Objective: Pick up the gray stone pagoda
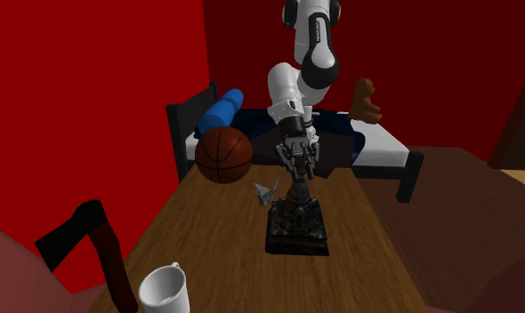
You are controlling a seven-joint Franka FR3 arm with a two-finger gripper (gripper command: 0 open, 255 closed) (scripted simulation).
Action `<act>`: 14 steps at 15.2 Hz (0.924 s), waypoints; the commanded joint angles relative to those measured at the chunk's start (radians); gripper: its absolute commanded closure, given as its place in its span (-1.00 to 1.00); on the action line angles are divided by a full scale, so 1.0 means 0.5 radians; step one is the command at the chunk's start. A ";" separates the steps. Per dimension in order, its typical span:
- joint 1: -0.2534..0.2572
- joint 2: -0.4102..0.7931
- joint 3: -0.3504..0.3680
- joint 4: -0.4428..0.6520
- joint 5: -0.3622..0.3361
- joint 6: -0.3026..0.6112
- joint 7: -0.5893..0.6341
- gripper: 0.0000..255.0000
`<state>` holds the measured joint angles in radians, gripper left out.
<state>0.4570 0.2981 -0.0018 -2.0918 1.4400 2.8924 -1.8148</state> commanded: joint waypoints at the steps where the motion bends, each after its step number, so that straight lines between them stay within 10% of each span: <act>1: -0.001 0.000 0.001 -0.003 0.005 0.001 -0.005 1.00; 14: 0.084 -0.259 -0.122 -0.079 -0.600 -0.089 0.611 1.00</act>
<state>0.4947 0.1810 -0.0583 -2.1297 1.1659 2.8509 -1.5360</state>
